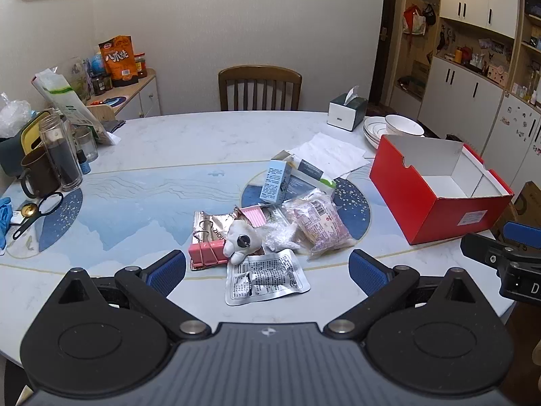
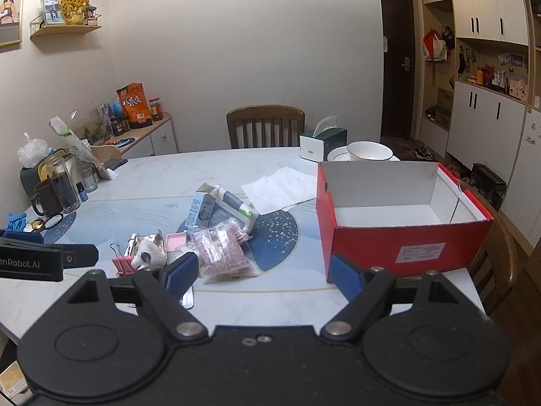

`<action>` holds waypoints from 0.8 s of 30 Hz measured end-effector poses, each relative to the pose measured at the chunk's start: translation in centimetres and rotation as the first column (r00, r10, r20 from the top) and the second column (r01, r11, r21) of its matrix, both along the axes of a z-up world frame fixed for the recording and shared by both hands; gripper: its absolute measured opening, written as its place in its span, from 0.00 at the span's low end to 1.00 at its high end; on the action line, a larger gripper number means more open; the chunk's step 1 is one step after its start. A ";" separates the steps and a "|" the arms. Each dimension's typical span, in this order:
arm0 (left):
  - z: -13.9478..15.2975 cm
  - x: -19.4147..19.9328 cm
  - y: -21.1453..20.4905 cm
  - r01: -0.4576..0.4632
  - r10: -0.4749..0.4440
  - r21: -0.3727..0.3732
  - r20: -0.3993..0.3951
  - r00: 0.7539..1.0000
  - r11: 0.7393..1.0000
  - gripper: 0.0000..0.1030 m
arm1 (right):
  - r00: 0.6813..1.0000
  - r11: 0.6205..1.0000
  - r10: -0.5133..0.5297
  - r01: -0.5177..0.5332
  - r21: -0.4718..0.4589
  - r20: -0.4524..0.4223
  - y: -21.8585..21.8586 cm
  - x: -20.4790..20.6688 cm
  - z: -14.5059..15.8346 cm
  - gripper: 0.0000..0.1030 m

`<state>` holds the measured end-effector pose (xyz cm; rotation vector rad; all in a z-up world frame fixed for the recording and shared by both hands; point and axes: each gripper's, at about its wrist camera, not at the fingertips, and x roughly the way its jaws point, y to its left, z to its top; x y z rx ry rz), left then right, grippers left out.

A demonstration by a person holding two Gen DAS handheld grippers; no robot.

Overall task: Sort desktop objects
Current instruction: 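Move both tools toward the pile of items on the table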

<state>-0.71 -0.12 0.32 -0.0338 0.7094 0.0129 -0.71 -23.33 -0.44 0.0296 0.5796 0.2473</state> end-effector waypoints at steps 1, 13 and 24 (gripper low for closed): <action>0.0 0.0 0.1 -0.001 0.001 -0.004 0.001 1.000 1.000 1.00 | 1.000 1.000 0.001 -0.001 0.002 0.000 0.0 0.0 0.1 0.82; 0.4 -0.6 0.4 0.003 -0.001 -0.035 0.033 0.999 0.999 1.00 | 1.000 1.000 0.003 -0.003 0.004 0.007 0.1 -0.1 0.2 0.82; 0.6 -0.8 0.7 0.007 -0.004 -0.069 0.054 0.999 0.998 1.00 | 1.000 1.000 0.019 -0.019 0.001 0.009 0.1 -0.2 0.2 0.82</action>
